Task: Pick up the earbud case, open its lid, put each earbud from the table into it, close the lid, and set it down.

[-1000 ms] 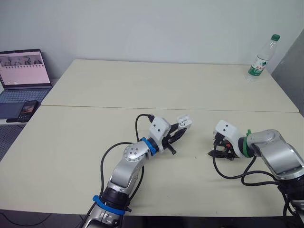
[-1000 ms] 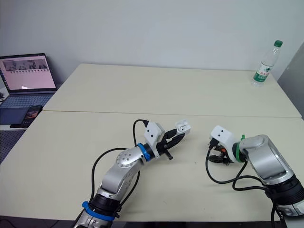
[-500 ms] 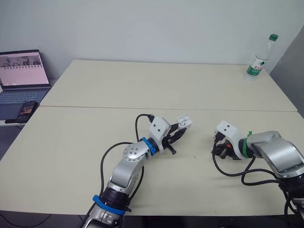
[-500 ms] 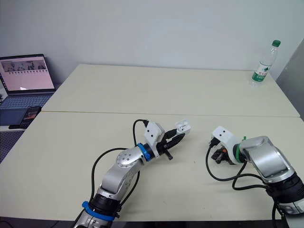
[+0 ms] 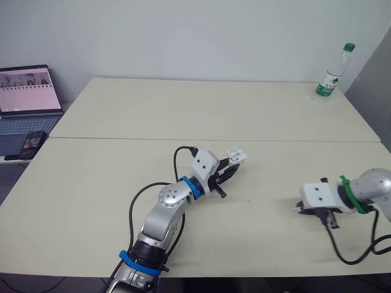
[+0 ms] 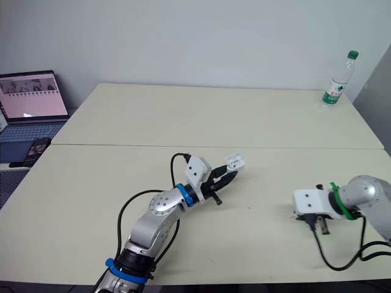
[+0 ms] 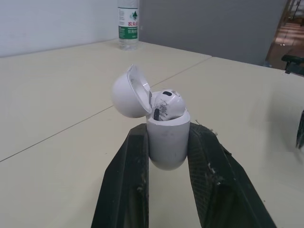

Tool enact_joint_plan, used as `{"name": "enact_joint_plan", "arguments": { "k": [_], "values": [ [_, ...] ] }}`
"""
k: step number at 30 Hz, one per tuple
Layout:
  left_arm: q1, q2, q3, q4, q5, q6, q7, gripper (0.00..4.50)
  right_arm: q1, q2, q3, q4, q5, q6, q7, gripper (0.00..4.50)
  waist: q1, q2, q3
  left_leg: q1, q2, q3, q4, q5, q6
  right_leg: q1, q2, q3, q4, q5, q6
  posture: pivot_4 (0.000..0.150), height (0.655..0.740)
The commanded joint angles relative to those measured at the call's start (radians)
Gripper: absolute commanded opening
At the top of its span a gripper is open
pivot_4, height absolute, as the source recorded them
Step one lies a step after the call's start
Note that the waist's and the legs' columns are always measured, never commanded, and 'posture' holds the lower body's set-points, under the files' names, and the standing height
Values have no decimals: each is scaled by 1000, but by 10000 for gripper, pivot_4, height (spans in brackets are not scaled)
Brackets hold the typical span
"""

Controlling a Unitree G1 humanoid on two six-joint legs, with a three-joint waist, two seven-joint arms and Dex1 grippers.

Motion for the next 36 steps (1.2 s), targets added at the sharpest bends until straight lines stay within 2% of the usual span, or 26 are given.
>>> {"name": "enact_joint_plan", "arguments": {
  "k": [1,4,9,14,18,22,25,28,31,33,36],
  "values": [
    [-11,-13,2,-32,-6,-22,5,7656,-94,14,34,217,-60,-441,76,2606,-1,1,0,1,0,0,0,0,0,0,0,0,1,1,-1,1500,7362],
    [-13,-13,2,-29,-6,-23,5,7656,-193,53,97,378,-131,-689,98,2606,-3,1,0,2,1,1,0,0,0,1,1,1,1,2,-4,1500,7362],
    [-16,-12,3,-29,-6,-22,5,7656,-258,66,171,528,-164,-859,135,2606,2,2,0,2,1,1,0,0,0,1,0,1,1,2,-5,1500,7362],
    [-16,-9,4,-29,-6,-22,5,7656,-285,70,172,588,-182,-891,105,18379,6,2,0,2,-1,1,0,0,0,2,-7,1,1,2,-5,1500,7362],
    [-14,-12,1,-32,-7,-21,4,7656,-239,26,146,501,-63,-755,149,32125,8,3,0,2,-1,0,0,0,0,3,-7,1,1,2,-5,1500,7362],
    [-15,-12,1,-30,-9,-21,2,7656,-154,-41,87,325,75,-541,194,32125,9,5,0,1,-1,-2,0,0,0,3,-8,1,1,2,-5,1500,7362],
    [-16,-12,0,-26,-9,-23,0,7656,-23,-118,-21,100,191,-145,124,32125,7,7,0,1,-1,-2,0,0,0,3,-8,1,2,2,-5,1500,7362],
    [-17,-12,0,-24,-10,-24,-1,7656,87,-163,-121,-91,217,310,-13,32125,5,7,0,2,0,-2,0,0,0,2,-8,1,4,2,-5,1500,7362],
    [-18,-13,-1,-20,-9,-26,-4,7656,135,-147,-196,-234,263,706,-136,32125,6,7,0,2,0,-2,1,0,0,2,-8,1,7,1,-6,1500,7362],
    [-18,-13,-1,-19,-9,-26,-6,7656,124,-86,-247,-317,313,996,-252,32125,5,6,0,2,-1,-2,1,0,0,1,-7,1,9,1,-6,1500,7362],
    [-19,-14,-2,-18,-9,-27,-9,7656,97,-12,-296,-402,353,1285,-359,32125,6,6,0,1,-1,-2,2,0,-1,0,-5,0,10,0,-6,1500,7362]
  ]
}}
